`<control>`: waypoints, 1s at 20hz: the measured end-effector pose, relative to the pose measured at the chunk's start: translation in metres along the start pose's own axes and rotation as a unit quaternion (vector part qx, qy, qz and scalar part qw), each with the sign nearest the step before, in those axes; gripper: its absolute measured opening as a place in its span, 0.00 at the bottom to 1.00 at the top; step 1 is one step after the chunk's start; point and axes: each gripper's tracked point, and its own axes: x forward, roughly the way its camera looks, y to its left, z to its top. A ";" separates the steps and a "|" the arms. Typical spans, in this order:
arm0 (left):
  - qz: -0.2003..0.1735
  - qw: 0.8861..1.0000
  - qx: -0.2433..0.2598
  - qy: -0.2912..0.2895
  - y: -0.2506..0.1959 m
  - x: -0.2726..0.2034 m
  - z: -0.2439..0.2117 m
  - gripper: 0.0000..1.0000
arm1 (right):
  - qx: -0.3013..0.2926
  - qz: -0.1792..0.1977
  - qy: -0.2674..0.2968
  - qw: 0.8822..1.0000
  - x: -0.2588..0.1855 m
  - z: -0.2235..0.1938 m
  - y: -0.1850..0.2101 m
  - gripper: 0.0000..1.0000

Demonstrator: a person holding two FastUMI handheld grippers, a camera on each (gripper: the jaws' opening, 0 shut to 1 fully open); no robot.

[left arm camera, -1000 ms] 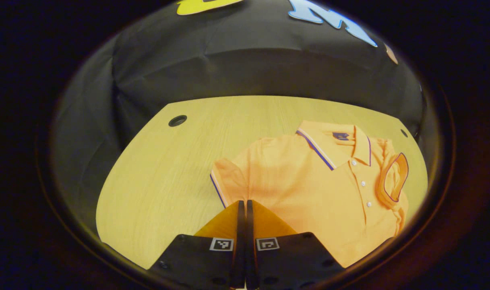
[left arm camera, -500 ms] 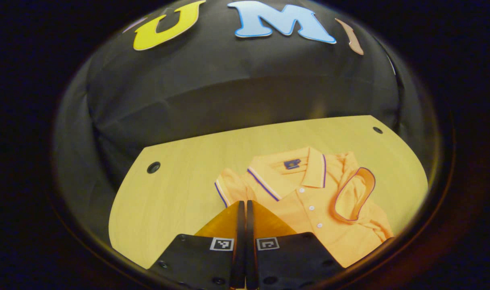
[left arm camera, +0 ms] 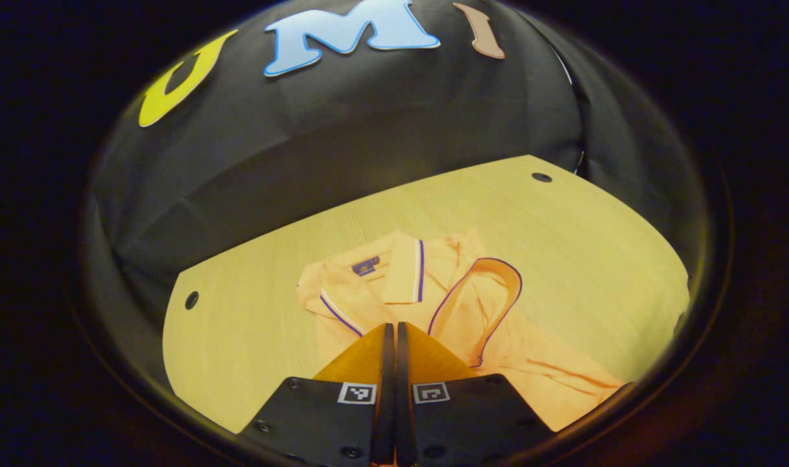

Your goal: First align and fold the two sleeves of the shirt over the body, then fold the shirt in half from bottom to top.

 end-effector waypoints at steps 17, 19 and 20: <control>0.001 0.999 -0.016 -0.039 0.016 -0.076 0.014 0.56 | -0.036 0.059 0.045 0.997 0.025 -0.036 0.026 0.39; 0.005 0.999 -0.028 -0.040 0.024 -0.100 0.002 0.57 | -0.050 0.074 0.059 0.994 0.029 -0.051 0.035 0.39; 0.009 0.999 -0.028 -0.039 0.028 -0.112 -0.006 0.58 | -0.057 0.082 0.069 0.993 0.031 -0.060 0.038 0.39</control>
